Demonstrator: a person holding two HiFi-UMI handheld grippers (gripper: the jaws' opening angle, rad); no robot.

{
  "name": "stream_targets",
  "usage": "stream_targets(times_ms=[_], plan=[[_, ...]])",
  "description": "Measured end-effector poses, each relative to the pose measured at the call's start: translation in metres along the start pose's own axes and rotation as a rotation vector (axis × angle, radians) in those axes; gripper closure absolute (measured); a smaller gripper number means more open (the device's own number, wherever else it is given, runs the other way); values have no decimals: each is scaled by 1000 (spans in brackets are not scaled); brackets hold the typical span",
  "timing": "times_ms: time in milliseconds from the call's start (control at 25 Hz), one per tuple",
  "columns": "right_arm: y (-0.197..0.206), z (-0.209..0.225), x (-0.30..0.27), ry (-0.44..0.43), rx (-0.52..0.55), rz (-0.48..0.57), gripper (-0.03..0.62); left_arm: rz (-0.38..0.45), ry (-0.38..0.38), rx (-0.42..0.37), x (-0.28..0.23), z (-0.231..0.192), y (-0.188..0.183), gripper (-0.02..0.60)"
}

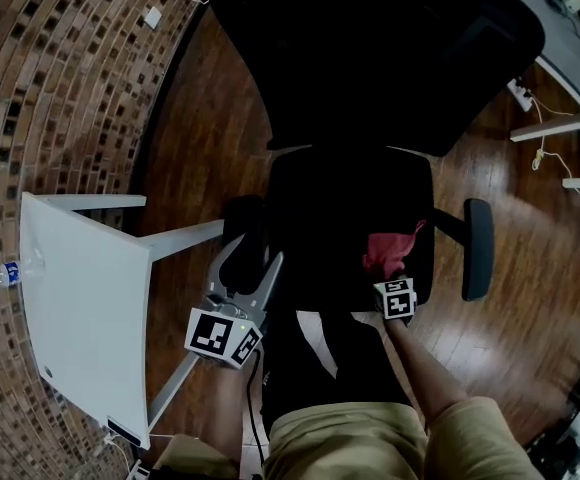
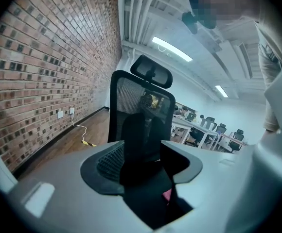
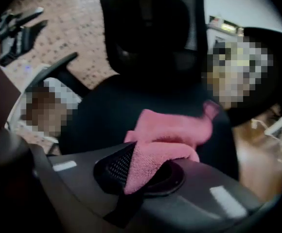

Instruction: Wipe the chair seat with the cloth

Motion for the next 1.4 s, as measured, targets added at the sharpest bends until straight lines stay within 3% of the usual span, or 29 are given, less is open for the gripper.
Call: stream_targets(times_ms=[80,160,240,320,440,560,760,840,920,960,1040,1160,1240,1280,1320,1400], plan=[[-20,-83,-18,-249,86,41,580,0,-12,6,5,-2,3,368],[-36,-162,-33,-434,155,51,579,-2,-25,11,11,-5,7,368],[-43,-220,-46,-541,161,31,579,-7,-35,13,18,-7,11,368],[-40,-241,-61,-556,134,-20,579,-9,-44,13,22,-9,14,368],[-31,-206,-70,-441,120,-60,579,-10,-54,15,23,-13,18,370],[-2,-110,-56,-211,91,-83,579,-6,-48,23,20,-14,19,370],[70,66,25,165,-197,-54,579,13,-16,24,14,-1,11,371],[81,111,53,278,-269,-35,579,31,-9,9,11,3,5,373],[86,132,66,335,-330,-26,579,35,-8,4,9,6,5,373],[85,127,65,312,-361,-19,579,31,-8,1,8,7,7,374],[65,80,43,159,-346,-6,579,15,-15,-8,6,3,13,374],[5,-59,-7,-256,-129,-1,579,-14,-45,-6,6,-3,26,376],[-20,-158,-27,-570,-39,-24,579,-9,-54,6,14,3,26,379],[-29,-199,-34,-682,-13,-39,579,0,-54,6,18,6,22,382],[-34,-231,-41,-745,13,-56,579,7,-52,0,22,8,18,382],[-33,-266,-57,-723,86,-110,579,9,-46,-21,29,8,12,382]])
Point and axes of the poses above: the fingertips, and each gripper's own axes: x backward along the fingers, z to its right, y out of its underside, the point moved 7 cm from there along x, backward along the fingers, and after that the axes turned 7 degrees about -z, right-handed, at the moved point
